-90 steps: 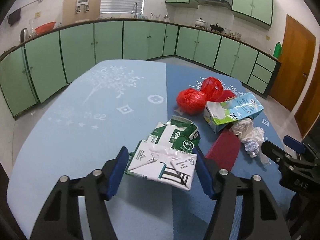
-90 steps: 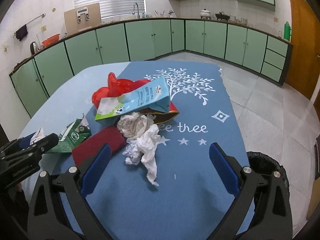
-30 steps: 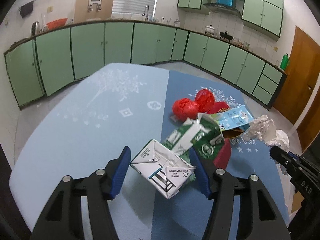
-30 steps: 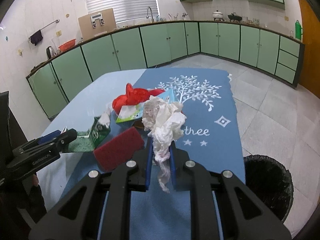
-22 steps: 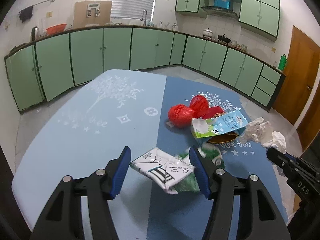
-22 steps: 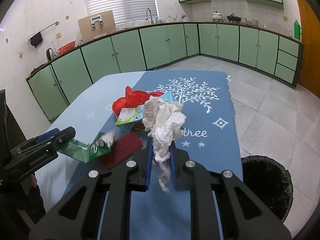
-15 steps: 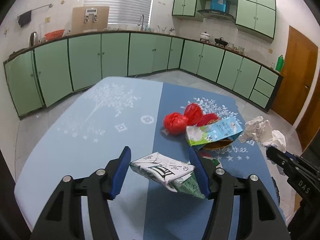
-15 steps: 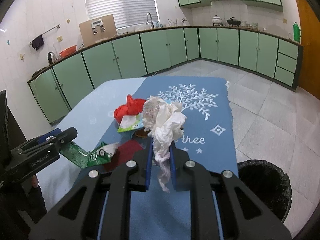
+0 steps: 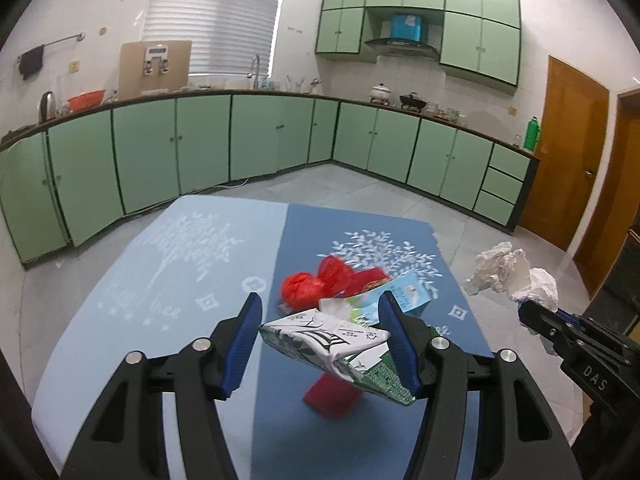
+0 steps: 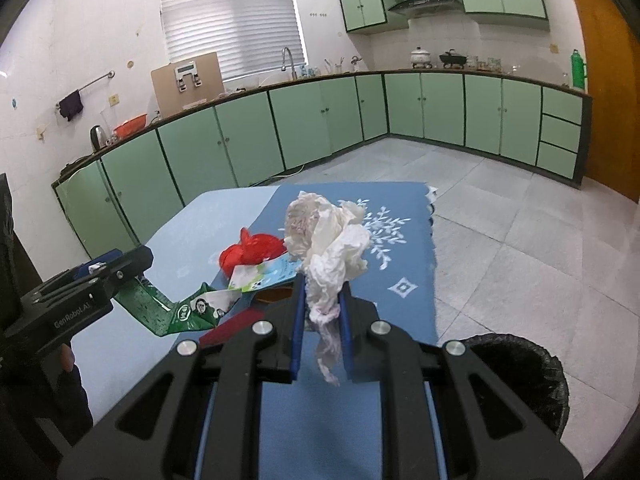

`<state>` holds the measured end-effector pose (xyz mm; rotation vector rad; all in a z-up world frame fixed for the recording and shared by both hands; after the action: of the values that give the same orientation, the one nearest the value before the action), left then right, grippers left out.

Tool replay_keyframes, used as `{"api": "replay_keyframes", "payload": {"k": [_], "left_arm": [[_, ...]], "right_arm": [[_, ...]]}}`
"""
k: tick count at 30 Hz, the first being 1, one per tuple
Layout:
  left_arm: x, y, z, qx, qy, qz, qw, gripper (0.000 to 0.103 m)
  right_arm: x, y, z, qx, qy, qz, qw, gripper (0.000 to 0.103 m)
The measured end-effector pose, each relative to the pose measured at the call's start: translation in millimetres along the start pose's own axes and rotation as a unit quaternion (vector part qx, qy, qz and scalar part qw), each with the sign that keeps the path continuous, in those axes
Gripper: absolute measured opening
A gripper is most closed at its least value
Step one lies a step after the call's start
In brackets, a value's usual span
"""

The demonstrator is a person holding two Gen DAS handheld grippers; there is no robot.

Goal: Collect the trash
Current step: 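Carry tissue and carton over the bin and open both tools to drop them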

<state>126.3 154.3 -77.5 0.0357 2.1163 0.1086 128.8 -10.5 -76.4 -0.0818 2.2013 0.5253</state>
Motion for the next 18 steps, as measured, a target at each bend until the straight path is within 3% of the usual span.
{"api": "replay_keyframes", "payload": {"k": [8,18], "left_arm": [[-15.6,-32.3,3.1,0.028,-0.014,0.023,0.9992,0.059],[-34.9,-104.0,11.4,0.091,-0.028,0.064,0.9933,0.059]], "right_arm": [[-10.6,-29.0,-22.0,0.027,-0.021,0.014,0.999,0.014],[-18.3,-83.6,-56.8,0.081,-0.051,0.035,0.995,0.014]]}}
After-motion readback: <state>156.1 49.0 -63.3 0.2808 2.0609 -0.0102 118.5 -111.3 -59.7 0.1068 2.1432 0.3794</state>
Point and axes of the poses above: each gripper's, at about its wrist camera, not at the fingertips, and z roughly the way its jaws point, y to its left, x to its underside, the point moved 8 cm from there along z, roughly the way its jaws point, and after that the axes turned 14 degrees about z, right-handed, at the moved point
